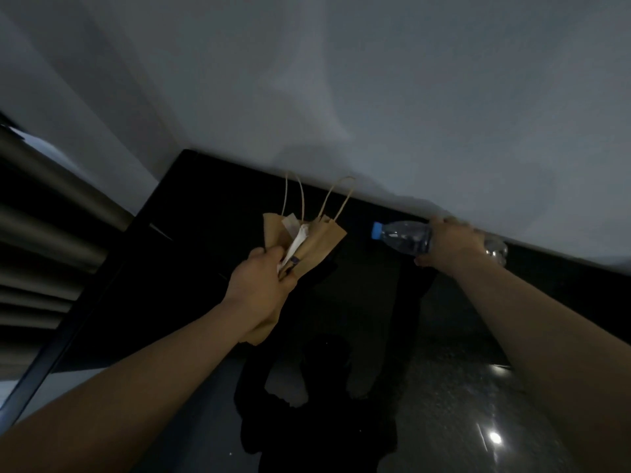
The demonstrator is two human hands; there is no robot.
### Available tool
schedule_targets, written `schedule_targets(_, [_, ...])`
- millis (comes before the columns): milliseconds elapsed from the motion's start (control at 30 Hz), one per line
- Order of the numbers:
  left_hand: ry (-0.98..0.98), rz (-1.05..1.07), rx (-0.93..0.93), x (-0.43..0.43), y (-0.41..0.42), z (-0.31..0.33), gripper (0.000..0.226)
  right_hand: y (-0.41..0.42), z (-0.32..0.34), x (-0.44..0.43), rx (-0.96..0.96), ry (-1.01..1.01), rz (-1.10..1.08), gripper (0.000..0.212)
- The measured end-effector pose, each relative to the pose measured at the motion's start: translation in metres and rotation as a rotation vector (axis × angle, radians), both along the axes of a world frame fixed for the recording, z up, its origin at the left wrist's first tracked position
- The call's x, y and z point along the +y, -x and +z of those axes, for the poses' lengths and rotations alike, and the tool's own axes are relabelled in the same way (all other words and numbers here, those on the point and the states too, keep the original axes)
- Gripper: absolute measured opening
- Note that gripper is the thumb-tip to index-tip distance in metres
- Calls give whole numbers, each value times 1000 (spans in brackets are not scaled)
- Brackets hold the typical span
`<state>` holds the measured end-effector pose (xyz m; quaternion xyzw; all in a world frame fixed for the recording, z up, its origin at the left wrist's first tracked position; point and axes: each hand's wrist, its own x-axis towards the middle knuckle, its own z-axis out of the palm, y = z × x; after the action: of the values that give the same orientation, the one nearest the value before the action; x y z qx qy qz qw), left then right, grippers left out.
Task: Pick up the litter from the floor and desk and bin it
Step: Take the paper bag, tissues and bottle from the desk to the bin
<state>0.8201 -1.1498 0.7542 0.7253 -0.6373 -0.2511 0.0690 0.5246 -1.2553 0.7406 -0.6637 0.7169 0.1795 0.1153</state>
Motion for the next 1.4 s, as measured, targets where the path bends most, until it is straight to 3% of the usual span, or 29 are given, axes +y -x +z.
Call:
schedule_targets(333, [1, 24, -26, 3, 10, 6, 17, -2, -7, 35, -171, -72, -109, 73])
schedule_targets(433, [9, 39, -33, 8, 11, 10, 16, -7, -3, 51, -313, -96, -183, 72])
schedule_targets(633, [64, 47, -24, 15, 11, 29, 17, -8, 33, 87, -662, 73, -360, 56])
schedule_targets(833, [125, -15, 61, 14, 9, 65, 17, -16, 82, 113, -890, 17, -541, 64])
schedule_targets(1133, [260, -292, 240, -4, -7, 180, 22, -52, 213, 164, -1046, 482, -594, 57])
schedule_targets(1400, [377, -688, 235, 3, 51, 300, 17, -37, 336, 256, -942, 957, -675, 50])
